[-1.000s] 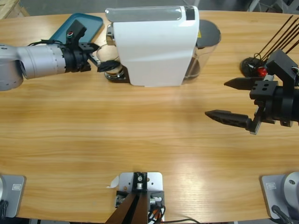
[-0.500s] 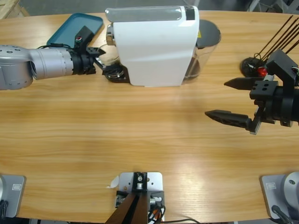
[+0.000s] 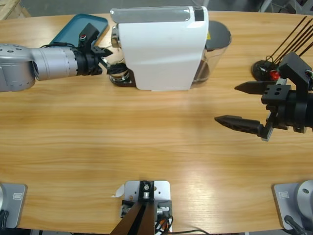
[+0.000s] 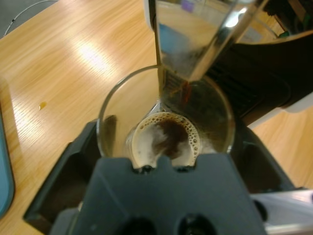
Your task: Pour coffee
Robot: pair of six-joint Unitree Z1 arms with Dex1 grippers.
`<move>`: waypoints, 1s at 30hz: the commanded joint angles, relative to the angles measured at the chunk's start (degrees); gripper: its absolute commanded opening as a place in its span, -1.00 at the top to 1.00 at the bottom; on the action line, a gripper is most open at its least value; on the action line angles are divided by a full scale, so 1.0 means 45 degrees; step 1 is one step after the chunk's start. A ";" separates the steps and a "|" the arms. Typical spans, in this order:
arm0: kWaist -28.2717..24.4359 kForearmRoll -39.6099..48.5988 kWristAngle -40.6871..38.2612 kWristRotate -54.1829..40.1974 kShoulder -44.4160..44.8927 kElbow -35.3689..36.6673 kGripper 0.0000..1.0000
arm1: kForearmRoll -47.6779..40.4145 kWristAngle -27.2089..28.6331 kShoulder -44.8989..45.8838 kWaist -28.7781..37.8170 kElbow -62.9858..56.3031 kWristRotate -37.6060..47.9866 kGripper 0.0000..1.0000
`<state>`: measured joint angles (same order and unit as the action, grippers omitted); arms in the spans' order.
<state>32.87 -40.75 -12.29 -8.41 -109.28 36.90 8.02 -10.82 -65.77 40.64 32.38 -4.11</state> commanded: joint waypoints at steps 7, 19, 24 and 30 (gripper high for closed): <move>0.0138 -0.0085 -0.0664 -0.0143 -0.0802 -0.0023 0.07 | -0.0083 -0.0020 0.0123 0.0094 -0.0413 0.0151 -1.00; -0.0354 -0.0066 0.0446 -0.0104 0.0394 -0.0851 0.06 | -0.0103 -0.0017 0.0318 0.0094 -0.0456 0.0136 -1.00; -0.0487 -0.0011 0.0950 -0.0065 0.0937 -0.1172 0.06 | -0.0103 -0.0017 0.0365 0.0098 -0.0445 0.0132 -1.00; -0.0866 0.0145 0.1555 0.0032 0.1612 -0.1015 0.06 | -0.0103 -0.0036 0.0463 0.0090 -0.0460 0.0112 -1.00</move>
<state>30.92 -40.85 -7.97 -8.41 -105.41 32.71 8.02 -10.82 -65.57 40.64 32.37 -4.11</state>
